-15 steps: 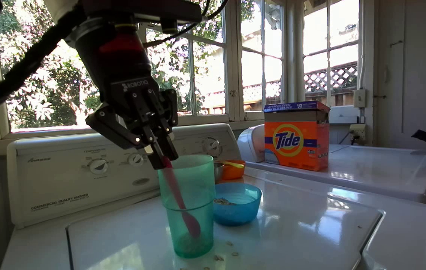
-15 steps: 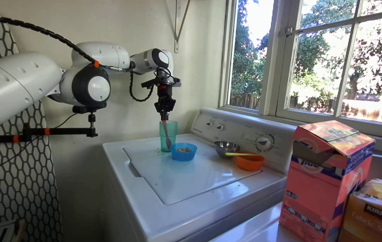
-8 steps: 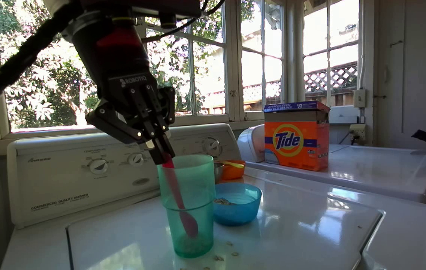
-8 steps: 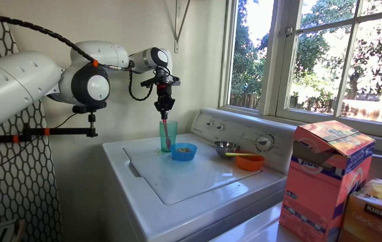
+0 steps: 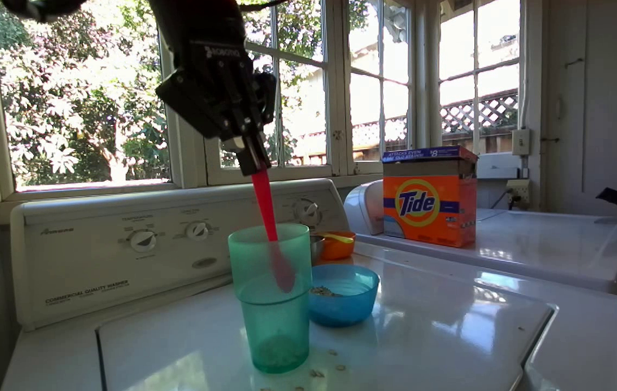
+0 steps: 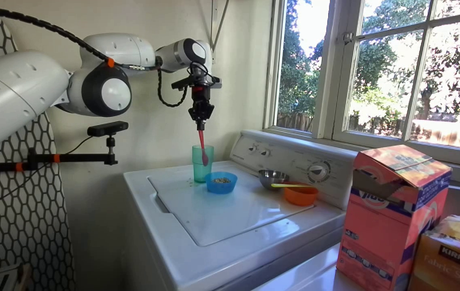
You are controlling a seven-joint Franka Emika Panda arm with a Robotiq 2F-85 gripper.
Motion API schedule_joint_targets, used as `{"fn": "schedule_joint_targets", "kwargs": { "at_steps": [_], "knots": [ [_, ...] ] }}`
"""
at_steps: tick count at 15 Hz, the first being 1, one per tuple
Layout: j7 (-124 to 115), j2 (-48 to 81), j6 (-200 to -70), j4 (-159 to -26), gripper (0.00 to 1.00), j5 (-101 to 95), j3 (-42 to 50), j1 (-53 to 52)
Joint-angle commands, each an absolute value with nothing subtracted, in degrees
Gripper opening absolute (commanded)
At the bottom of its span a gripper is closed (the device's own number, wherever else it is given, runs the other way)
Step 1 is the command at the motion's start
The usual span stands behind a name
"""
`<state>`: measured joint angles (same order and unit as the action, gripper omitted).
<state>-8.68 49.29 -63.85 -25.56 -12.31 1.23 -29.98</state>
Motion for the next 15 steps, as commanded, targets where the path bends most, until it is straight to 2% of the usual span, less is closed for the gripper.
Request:
{"fn": "schedule_joint_targets", "kwargs": {
  "at_steps": [1, 9, 15],
  "knots": [
    [-6.34, 45.06, -60.97, -26.04, 0.03, -7.92, -1.37, -26.1],
    [1.7, 40.27, -62.91, -26.02, 0.03, 3.28, -6.93, -15.21],
    [1.43, 41.66, -62.55, -26.16, 0.03, 7.63, -6.67, -6.74]
  ]
}}
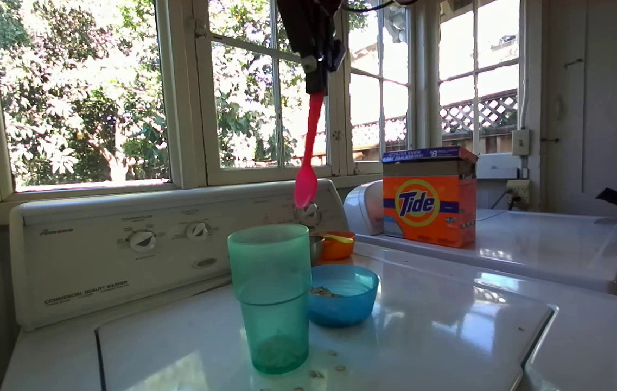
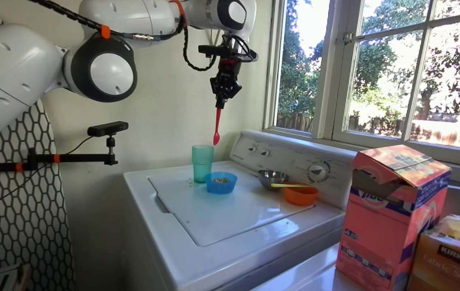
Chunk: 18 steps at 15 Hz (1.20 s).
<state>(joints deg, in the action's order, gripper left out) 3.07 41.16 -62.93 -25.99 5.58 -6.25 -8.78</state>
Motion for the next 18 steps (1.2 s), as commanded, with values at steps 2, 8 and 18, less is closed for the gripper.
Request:
{"fn": "schedule_joint_targets", "kwargs": {
  "at_steps": [2, 8, 18],
  "knots": [
    [3.13, 41.71, -62.75, -25.71, 0.11, 6.4, -6.14, -6.68],
    [3.62, 41.88, -61.84, -25.94, 0.03, 7.63, -6.29, -4.06],
    [19.3, 46.73, -63.17, -25.21, 0.03, 16.42, -10.75, 8.04]
  ]
}}
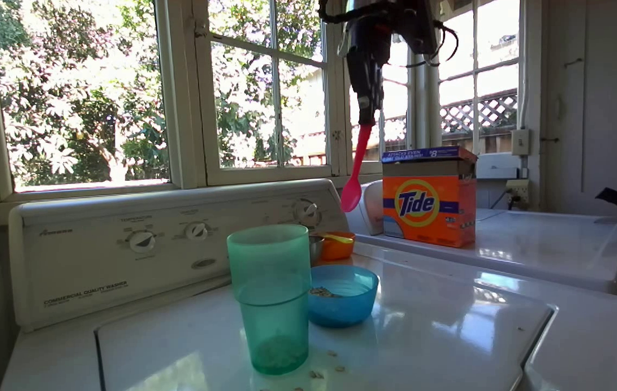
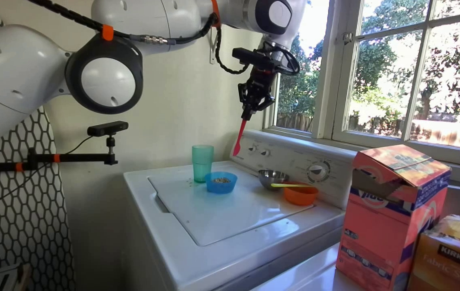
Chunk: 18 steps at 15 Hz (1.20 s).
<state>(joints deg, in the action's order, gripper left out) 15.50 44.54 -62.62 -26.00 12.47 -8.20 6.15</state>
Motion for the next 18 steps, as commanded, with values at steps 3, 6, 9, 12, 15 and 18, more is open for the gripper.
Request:
{"fn": "schedule_joint_targets", "kwargs": {
  "at_steps": [3, 6, 9, 12, 15, 18],
  "knots": [
    [21.84, 49.53, -62.24, -25.52, 0.03, 17.77, -11.68, 8.33],
    [16.95, 51.02, -64.01, -23.78, 0.03, 17.69, -10.73, 8.92],
    [9.54, 47.39, -68.18, -25.6, 0.03, 19.53, -10.99, 10.82],
    [11.64, 47.85, -67.65, -25.51, 0.11, 18.44, -10.56, 10.5],
    [10.28, 48.46, -71.13, -25.25, 0.03, 18.98, -10.74, 9.65],
    [8.49, 50.21, -74.28, -26.17, 0.03, 22.11, -12.5, 10.23]
  ]
}}
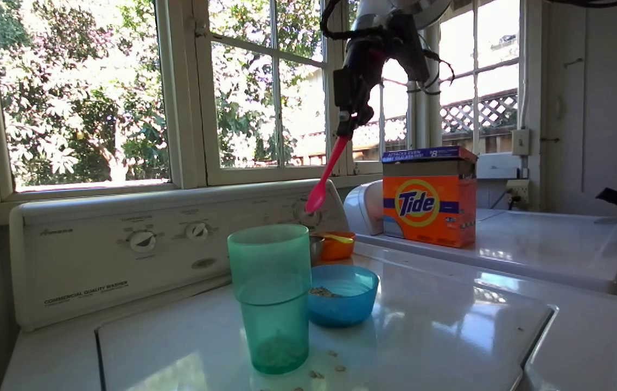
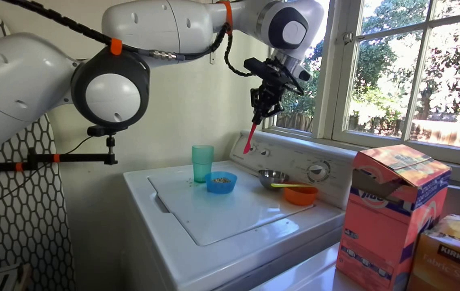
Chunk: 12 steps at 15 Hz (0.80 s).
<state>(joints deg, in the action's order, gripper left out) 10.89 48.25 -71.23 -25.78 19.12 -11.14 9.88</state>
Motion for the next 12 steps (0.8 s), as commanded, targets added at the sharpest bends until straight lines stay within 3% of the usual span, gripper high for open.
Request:
{"fn": "schedule_joint_targets", "kwargs": {
  "at_steps": [1, 12],
  "knots": [
    [7.69, 51.03, -74.74, -25.94, 0.03, 22.89, -12.89, 10.51],
    [6.17, 52.55, -71.24, -25.66, 0.03, 26.99, -13.94, 17.31]
  ]
}}
